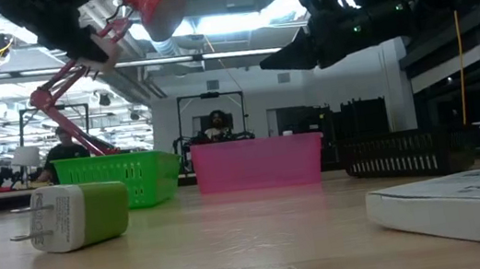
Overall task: Pick and place items into bin
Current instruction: Put the white charger adapter into the green bin
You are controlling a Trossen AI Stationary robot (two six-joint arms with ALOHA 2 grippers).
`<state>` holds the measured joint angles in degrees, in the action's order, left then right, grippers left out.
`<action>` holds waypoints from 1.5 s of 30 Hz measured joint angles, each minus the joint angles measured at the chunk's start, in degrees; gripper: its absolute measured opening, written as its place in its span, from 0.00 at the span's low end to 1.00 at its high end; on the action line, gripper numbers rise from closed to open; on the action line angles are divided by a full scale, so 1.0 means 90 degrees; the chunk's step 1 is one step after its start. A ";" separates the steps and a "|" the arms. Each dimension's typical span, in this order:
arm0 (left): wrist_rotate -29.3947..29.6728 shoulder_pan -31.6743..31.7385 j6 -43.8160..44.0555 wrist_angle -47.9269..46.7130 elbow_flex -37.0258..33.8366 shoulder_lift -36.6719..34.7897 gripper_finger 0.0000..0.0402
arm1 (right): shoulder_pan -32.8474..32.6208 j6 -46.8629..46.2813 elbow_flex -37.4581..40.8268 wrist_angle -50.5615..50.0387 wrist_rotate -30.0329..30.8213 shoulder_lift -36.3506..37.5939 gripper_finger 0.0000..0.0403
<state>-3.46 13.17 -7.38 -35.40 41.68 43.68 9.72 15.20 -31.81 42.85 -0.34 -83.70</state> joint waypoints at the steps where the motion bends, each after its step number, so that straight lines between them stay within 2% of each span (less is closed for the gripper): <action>1: 0.0036 -0.0024 -0.0017 0.0043 -0.0013 0.0008 0.28 | 0.0000 -0.0002 0.0000 0.0003 0.0000 0.0000 0.02; 19: 0.0270 -0.0884 0.0490 0.0153 -0.0018 0.0138 0.28 | -0.0017 -0.0160 0.0000 -0.0031 -0.0130 0.0000 0.02; 30: 0.0321 -0.1772 0.0863 0.0776 -0.0021 0.1230 0.28 | -0.0017 -0.0198 0.0000 -0.0024 -0.0154 0.0000 0.02; 33: 0.0527 -0.1922 0.1008 0.0795 -0.0021 0.1492 0.28 | -0.0017 -0.0209 0.0000 -0.0026 -0.0158 0.0000 0.02; 36: 0.0733 -0.1997 0.1251 0.0802 -0.0021 0.1708 0.28 | -0.0017 -0.0209 0.0000 -0.0026 -0.0158 0.0000 0.02; 45: 0.0809 -0.1965 0.2098 0.0784 -0.0020 0.2329 0.28 | -0.0017 -0.0206 0.0000 0.0008 -0.0158 0.0000 0.02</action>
<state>3.82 -4.52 11.50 -28.35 41.51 64.64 9.56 13.35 -31.81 42.92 -1.76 -83.70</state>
